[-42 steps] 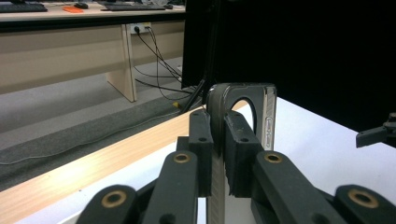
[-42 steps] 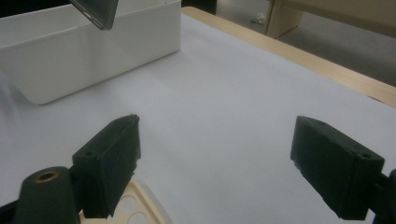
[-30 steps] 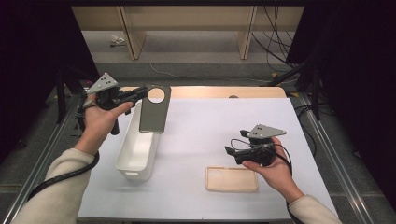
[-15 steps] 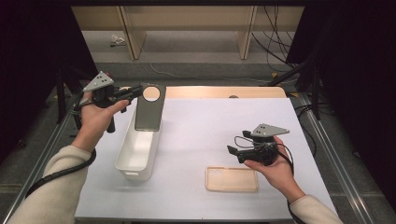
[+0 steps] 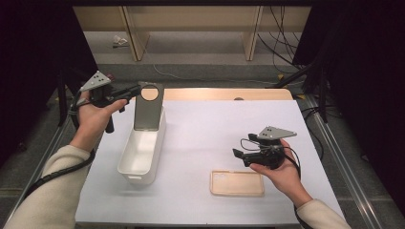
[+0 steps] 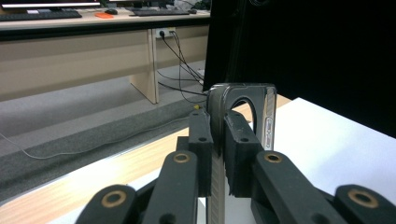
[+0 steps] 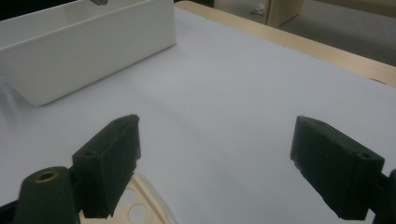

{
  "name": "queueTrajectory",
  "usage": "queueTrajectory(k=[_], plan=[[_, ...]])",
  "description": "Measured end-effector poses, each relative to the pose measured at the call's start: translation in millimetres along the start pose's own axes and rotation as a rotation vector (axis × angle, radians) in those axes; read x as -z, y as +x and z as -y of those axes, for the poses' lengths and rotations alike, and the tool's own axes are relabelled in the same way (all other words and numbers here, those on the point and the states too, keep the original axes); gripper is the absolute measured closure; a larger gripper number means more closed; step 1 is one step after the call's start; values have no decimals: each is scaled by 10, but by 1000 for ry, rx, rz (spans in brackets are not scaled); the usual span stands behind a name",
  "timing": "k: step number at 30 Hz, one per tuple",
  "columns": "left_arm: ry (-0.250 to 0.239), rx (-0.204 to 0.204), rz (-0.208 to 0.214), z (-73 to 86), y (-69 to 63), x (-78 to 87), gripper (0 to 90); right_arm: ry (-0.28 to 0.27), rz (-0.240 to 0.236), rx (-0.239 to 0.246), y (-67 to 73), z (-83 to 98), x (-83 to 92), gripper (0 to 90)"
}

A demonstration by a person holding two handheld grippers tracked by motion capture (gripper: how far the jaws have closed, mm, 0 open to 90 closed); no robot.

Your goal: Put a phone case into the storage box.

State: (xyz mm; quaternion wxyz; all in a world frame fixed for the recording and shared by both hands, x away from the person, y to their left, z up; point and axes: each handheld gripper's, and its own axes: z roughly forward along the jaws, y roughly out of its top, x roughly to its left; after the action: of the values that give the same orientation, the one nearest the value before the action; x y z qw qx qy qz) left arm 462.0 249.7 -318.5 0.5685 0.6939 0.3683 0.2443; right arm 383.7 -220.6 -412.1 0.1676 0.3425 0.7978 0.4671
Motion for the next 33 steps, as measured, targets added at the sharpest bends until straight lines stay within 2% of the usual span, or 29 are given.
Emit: queueTrajectory(k=[7,21,27,33], plan=[[6,-22,-7,-17,44,-16,822,-3,-3,-2,-1,-1,2,167],[2,-17,-26,-25,147,-63,822,-10,-12,-14,-21,4,7,165],[11,-36,-41,-17,186,-78,823,-12,-22,-13,-24,3,13,163],[9,-33,-43,-5,221,-78,822,-15,-25,-16,-27,2,9,163]])
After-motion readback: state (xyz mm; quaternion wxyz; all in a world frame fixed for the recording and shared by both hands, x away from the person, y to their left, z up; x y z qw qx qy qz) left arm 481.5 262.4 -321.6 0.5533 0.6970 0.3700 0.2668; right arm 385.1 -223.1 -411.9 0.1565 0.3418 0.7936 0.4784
